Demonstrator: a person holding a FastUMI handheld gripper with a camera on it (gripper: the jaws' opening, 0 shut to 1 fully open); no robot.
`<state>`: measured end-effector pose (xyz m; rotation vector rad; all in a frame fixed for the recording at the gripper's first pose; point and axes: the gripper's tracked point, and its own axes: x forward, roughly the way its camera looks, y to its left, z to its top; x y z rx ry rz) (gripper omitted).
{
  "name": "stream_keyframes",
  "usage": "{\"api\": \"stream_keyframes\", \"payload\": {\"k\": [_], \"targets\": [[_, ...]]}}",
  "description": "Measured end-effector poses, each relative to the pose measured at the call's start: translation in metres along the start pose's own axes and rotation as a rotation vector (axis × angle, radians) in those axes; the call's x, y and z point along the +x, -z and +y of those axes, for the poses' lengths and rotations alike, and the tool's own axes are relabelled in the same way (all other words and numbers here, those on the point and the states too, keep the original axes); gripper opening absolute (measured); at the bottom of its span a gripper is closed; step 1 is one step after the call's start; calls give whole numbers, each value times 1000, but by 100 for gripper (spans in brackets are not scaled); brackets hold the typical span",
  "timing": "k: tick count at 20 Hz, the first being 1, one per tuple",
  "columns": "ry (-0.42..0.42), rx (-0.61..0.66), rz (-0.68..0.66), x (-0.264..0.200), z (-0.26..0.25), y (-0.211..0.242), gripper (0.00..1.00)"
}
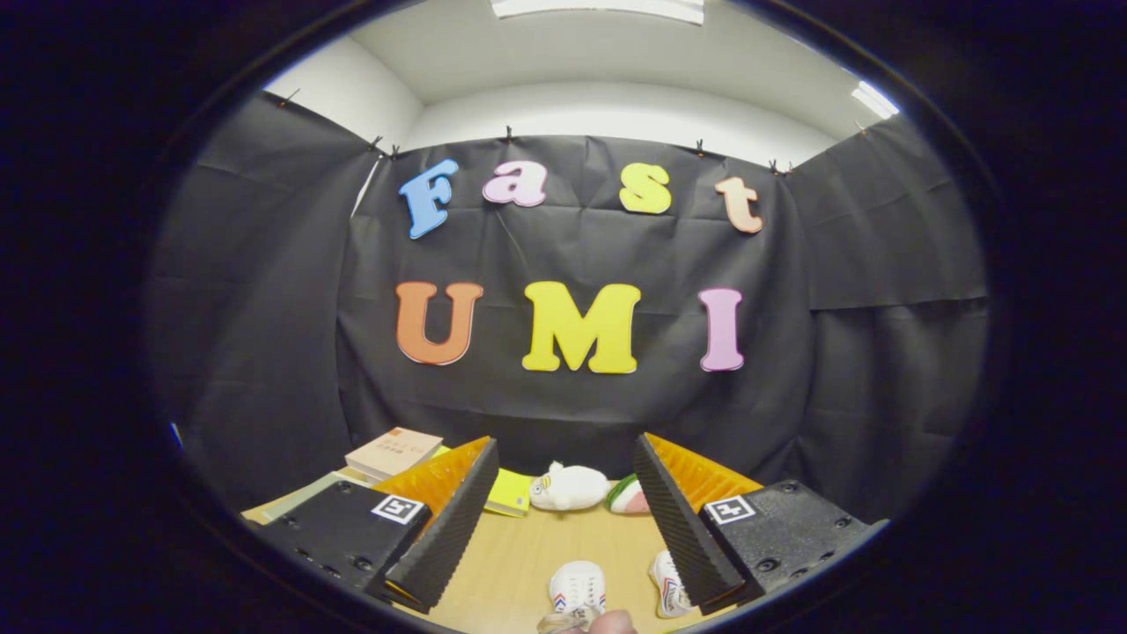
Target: Open the storage box then place both shoes into the box .Put the left shoe in first, then the right shoe, with the right side of both shoes facing outward in a uniform manner.
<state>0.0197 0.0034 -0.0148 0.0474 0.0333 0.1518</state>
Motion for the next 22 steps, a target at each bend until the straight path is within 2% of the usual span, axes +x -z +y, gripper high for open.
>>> {"api": "stream_keyframes", "payload": {"k": [8, 15, 22], "targets": [[-197, 5, 102, 21, 8, 49, 100], [-486, 101, 297, 31, 54, 122, 100], [-761, 223, 523, 20, 128, 187, 100]]}}
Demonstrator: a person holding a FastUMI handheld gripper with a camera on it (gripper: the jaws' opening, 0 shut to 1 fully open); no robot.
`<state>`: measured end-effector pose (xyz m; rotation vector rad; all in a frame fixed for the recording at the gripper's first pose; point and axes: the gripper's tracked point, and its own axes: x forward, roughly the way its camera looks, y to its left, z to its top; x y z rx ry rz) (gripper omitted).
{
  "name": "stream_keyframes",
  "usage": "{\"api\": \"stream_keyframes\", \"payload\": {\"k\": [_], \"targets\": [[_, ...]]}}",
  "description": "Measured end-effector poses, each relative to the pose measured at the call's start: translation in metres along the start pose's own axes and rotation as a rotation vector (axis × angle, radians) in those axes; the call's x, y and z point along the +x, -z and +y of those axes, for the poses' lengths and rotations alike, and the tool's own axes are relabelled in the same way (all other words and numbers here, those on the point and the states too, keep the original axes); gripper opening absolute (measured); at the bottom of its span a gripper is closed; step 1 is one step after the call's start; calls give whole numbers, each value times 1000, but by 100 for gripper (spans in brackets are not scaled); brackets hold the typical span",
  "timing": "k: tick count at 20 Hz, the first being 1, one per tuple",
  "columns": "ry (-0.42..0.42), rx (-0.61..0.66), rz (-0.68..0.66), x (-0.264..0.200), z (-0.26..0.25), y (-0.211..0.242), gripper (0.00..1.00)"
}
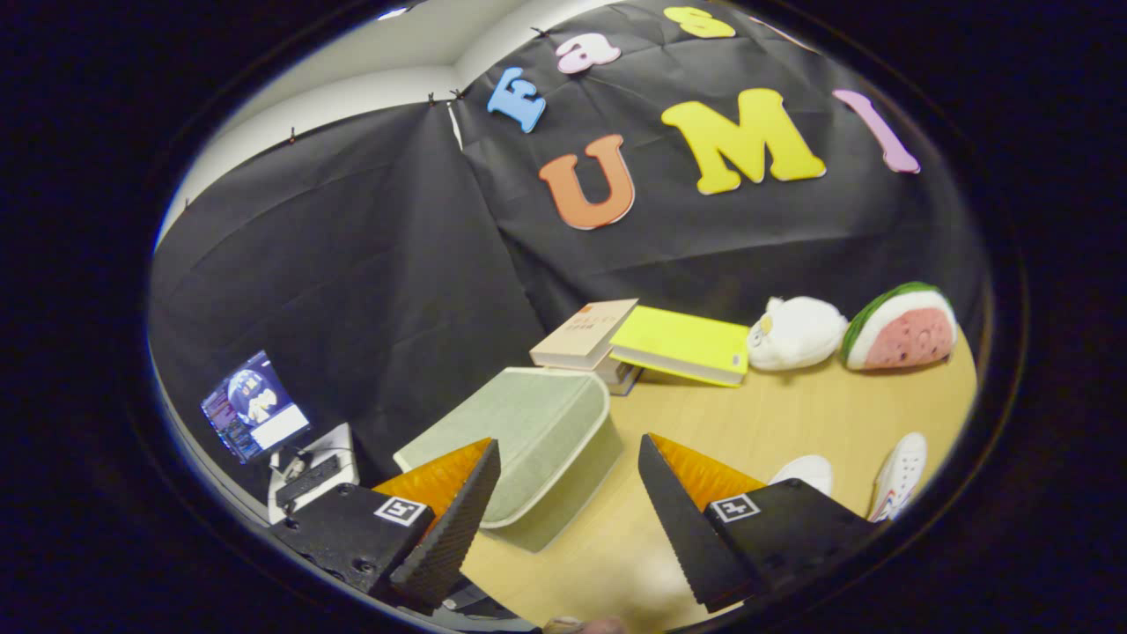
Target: Open the storage box then place both shoes into the box .Put the left shoe in first, then the right shoe, with the right side of both shoes facing outward in a uniform manner.
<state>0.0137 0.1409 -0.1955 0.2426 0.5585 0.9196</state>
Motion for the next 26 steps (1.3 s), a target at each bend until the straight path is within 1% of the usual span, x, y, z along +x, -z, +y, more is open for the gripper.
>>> {"api": "stream_keyframes", "payload": {"k": [3, 8, 11, 13, 18, 21, 22, 23, 24, 26], "targets": [[-97, 74, 86, 29, 15, 20, 100], [-180, 243, 201, 59, 26, 54, 100], [-215, 383, 245, 78, 19, 60, 100], [-254, 470, 271, 78, 21, 63, 100], [-313, 582, 297, 89, 27, 59, 100], [-329, 597, 312, 93, 32, 54, 96], [-318, 592, 316, 92, 32, 52, 92], [-308, 581, 324, 88, 33, 52, 83], [-295, 569, 325, 85, 31, 50, 82], [-268, 544, 320, 73, 27, 43, 74]]}}
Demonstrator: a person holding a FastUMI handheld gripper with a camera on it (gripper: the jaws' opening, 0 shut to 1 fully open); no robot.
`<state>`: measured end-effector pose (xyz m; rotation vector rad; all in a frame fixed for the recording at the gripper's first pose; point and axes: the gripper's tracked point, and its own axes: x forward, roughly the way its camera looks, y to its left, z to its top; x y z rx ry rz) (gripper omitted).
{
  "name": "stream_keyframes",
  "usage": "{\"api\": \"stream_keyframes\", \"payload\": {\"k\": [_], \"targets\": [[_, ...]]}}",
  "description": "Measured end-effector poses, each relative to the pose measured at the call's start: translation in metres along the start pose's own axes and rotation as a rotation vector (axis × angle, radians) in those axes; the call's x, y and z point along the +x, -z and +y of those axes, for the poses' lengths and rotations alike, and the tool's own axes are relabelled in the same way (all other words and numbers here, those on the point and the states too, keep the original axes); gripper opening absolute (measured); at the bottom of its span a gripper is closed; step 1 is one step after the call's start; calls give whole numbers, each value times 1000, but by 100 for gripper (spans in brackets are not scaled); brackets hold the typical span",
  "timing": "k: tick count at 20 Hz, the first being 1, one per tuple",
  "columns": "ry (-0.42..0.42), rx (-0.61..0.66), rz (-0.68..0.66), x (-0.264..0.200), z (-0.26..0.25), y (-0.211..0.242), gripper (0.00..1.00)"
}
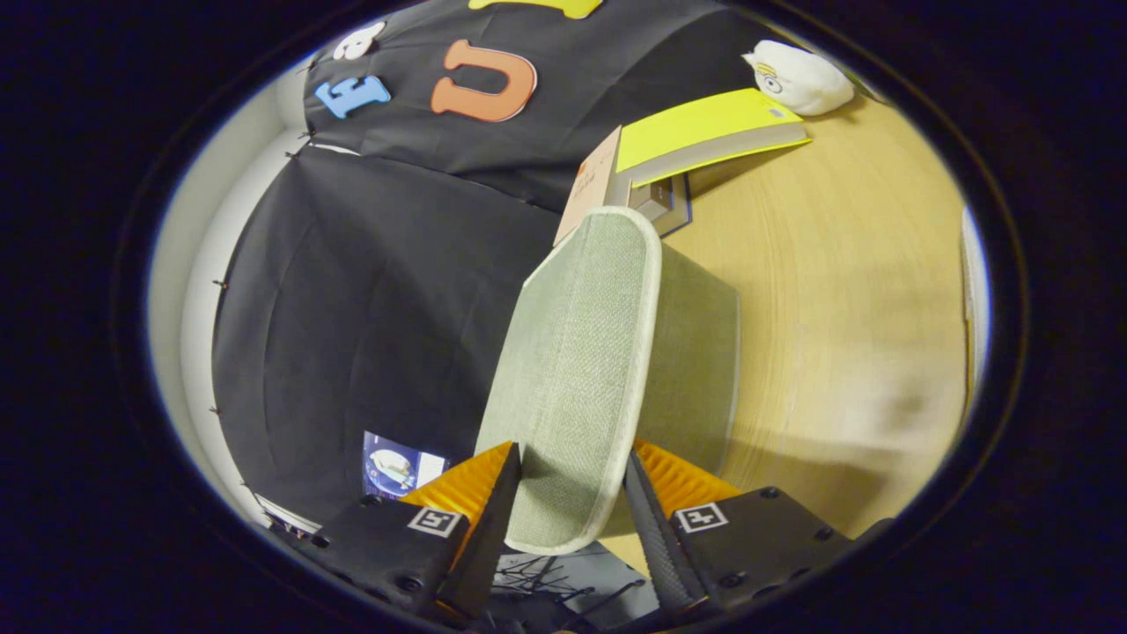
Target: Open the storage box then place both shoes into the box .Put the left shoe in first, then the right shoe, with the right side of both shoes facing outward in a uniform manner.
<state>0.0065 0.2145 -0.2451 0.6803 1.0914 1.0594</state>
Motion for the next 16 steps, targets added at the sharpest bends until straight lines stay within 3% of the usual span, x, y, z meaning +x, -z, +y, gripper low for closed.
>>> {"api": "stream_keyframes", "payload": {"k": [2, 3, 5, 8, 16], "targets": [[34, -31, -25, -6, 4, -4, 47], [47, -47, -41, -9, 9, -8, 30], [86, -88, -61, -11, 24, -12, 15], [131, -171, -90, -17, 51, -22, 6], [213, -437, -184, 1, 175, -48, 6]]}}
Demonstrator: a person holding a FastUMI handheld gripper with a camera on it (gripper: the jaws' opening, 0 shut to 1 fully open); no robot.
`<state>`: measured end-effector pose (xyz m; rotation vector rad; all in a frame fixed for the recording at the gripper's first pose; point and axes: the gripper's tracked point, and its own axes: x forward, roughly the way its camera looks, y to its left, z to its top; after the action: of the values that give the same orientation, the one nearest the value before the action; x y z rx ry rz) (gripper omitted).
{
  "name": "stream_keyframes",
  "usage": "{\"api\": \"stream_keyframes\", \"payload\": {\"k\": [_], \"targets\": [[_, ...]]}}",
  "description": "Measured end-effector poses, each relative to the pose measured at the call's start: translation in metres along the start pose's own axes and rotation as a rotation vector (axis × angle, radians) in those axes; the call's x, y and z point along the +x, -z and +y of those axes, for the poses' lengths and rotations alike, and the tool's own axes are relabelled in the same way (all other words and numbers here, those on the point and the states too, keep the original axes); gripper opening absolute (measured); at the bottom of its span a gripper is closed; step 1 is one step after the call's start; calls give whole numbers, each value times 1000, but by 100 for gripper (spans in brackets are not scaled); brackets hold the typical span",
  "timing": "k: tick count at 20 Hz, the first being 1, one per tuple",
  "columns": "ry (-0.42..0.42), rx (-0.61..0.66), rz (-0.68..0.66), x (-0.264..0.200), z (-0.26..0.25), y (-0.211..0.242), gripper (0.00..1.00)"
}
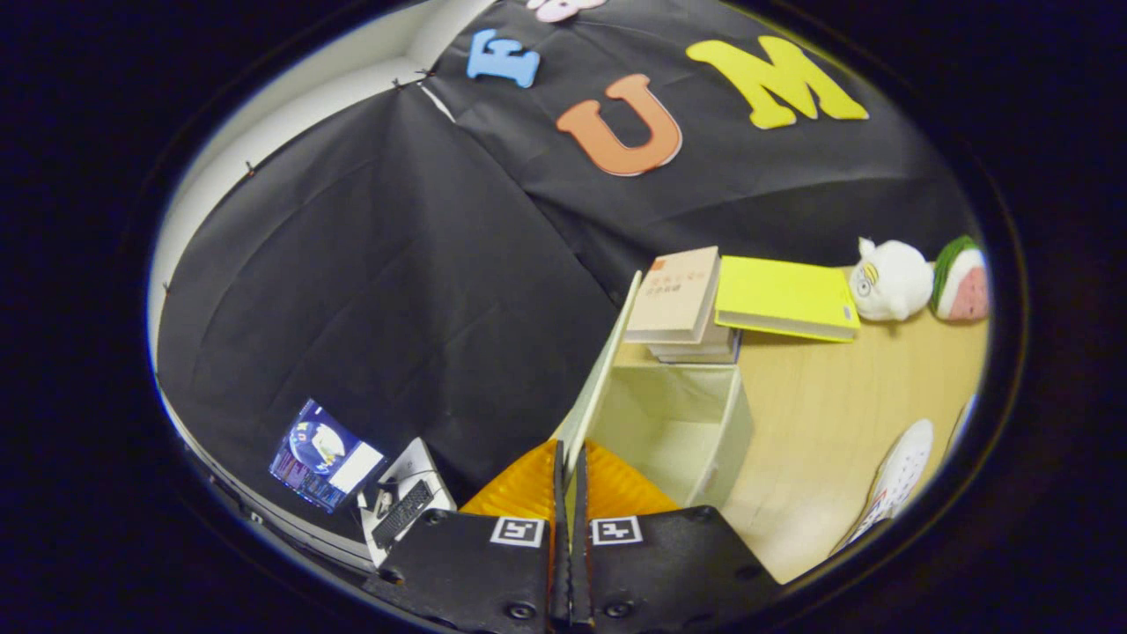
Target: Open the storage box then place both shoes into the box .Put the left shoe in first, then the right shoe, with the right side of both shoes facing outward in a uniform manner.
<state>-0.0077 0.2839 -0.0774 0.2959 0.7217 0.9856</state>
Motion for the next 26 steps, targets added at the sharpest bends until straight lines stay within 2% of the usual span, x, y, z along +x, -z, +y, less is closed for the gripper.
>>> {"api": "stream_keyframes", "payload": {"k": [6, 12, 14, 18, 21, 26], "targets": [[-19, -84, 23, 52, 82, 0, 6], [6, -196, 29, 92, 124, 6, 19], [39, -256, 6, 94, 126, 0, 36], [76, -294, -40, 98, 133, -3, 84], [124, -302, -84, 88, 125, -9, 93], [209, -320, -150, 59, 105, -20, 95]]}}
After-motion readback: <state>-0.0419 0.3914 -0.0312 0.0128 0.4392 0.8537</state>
